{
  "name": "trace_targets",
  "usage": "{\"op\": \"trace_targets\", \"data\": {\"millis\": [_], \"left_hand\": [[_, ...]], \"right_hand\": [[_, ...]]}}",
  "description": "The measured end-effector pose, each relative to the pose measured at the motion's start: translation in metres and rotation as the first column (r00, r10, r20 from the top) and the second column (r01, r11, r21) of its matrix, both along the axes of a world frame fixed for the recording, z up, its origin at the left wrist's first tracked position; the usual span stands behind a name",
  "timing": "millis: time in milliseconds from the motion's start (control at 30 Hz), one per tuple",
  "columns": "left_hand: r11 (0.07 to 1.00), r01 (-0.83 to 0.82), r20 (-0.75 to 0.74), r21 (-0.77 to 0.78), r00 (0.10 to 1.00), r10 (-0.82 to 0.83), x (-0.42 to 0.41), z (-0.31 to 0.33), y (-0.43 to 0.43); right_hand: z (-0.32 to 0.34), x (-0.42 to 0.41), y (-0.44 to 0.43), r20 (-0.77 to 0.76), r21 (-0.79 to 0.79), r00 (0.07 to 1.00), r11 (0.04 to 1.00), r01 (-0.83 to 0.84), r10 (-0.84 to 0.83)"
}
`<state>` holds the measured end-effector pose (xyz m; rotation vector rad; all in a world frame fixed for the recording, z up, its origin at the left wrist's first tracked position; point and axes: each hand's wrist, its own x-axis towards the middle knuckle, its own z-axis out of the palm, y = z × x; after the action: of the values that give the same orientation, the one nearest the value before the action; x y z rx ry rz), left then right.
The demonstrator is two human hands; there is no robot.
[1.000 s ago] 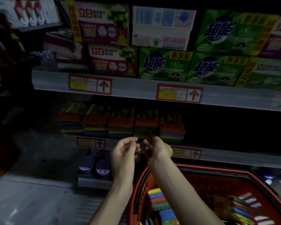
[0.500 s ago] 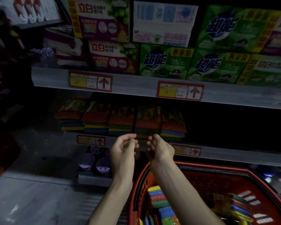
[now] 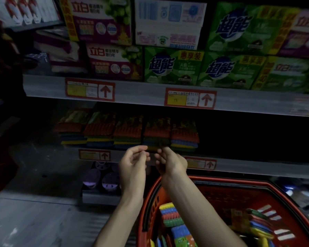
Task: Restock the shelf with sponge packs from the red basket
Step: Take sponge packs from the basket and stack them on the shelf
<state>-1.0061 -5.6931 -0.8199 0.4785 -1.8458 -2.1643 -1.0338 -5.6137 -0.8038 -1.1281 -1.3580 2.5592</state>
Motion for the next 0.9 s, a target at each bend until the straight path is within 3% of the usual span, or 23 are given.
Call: {"op": "trace_targets", "data": {"millis": [100,200,267,333,433,567,900], "left_hand": [[0.999,0.031,0.002,-0.025,1.0,-0.031,-0.002,-0.002,0.005],[0.997,0.057,0.01,-0.051,0.998,-0.057,-0.004,-0.004,0.013],[0.995,0.066,0.011,-0.068,0.998,-0.066,-0.004,-0.004,0.019],[0.994,0.081,0.018,-0.071,0.997,-0.08,-0.004,-0.005,0.024],[0.991,0.118,0.022,-0.068,0.993,-0.117,-0.005,-0.006,0.028],[0.985,0.154,0.026,-0.077,0.988,-0.153,-0.003,-0.006,0.037],[0.985,0.139,0.021,-0.101,0.99,-0.138,-0.004,-0.009,0.045]], "right_hand": [[-0.004,0.011,0.01,-0.052,0.041,0.998,0.998,-0.043,0.045],[-0.011,0.023,0.031,-0.11,0.282,0.99,0.958,-0.051,0.085],[-0.014,0.028,0.052,-0.171,0.496,0.983,0.868,0.025,0.069],[-0.017,0.03,0.077,-0.267,0.616,0.962,0.778,0.124,0.058],[-0.019,0.028,0.105,-0.285,0.757,0.947,0.642,0.124,0.152],[-0.017,0.019,0.113,-0.254,0.806,0.932,0.589,0.055,0.26],[-0.024,-0.006,0.111,-0.294,0.748,0.924,0.661,0.063,0.245]]}}
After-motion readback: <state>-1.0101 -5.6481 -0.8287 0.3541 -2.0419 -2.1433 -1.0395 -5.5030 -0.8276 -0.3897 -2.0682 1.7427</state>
